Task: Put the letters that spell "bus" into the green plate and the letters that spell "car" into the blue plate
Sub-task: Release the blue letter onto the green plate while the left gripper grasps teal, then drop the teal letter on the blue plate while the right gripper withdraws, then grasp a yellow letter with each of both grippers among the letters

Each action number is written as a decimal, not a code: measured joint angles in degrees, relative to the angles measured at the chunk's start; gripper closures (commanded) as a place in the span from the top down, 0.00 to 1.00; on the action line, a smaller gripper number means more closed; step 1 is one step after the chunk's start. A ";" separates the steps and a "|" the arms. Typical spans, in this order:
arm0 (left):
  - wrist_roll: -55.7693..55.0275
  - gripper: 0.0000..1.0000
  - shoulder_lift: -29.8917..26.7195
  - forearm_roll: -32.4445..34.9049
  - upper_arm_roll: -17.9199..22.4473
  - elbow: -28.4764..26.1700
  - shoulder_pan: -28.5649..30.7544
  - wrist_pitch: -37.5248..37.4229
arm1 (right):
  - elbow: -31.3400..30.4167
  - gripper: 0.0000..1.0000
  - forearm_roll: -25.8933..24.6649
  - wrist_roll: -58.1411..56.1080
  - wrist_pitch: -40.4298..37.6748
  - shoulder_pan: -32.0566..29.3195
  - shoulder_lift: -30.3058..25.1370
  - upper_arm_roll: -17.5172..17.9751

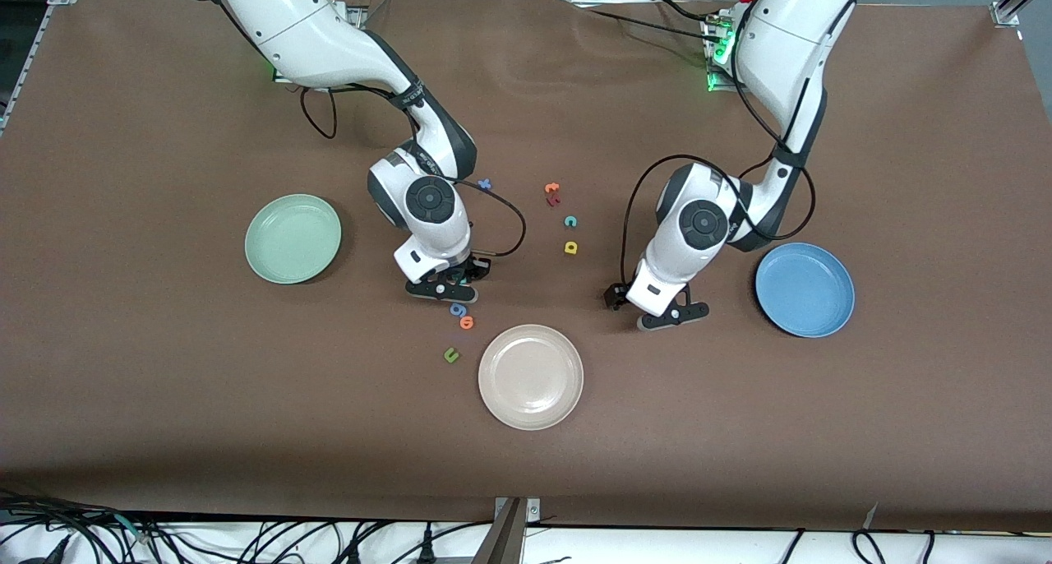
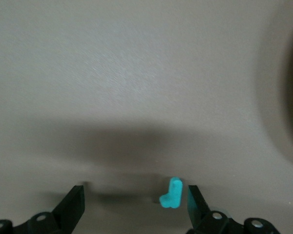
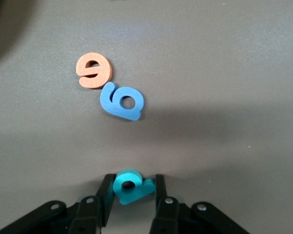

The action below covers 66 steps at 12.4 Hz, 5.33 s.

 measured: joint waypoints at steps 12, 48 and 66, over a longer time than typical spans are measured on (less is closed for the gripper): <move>-0.77 0.50 3.13 12.62 0.25 3.49 -2.83 0.01 | -9.67 0.24 -0.57 -21.32 -17.08 -1.35 -16.71 -11.66; 50.72 0.07 -20.97 8.84 10.55 -14.82 17.45 -17.21 | -12.74 0.32 13.98 -9.88 2.49 7.13 -7.60 -10.45; 50.78 0.58 -14.95 3.38 10.66 -16.17 21.86 -12.30 | -19.75 0.83 13.86 -41.09 -17.88 5.65 -16.55 -31.10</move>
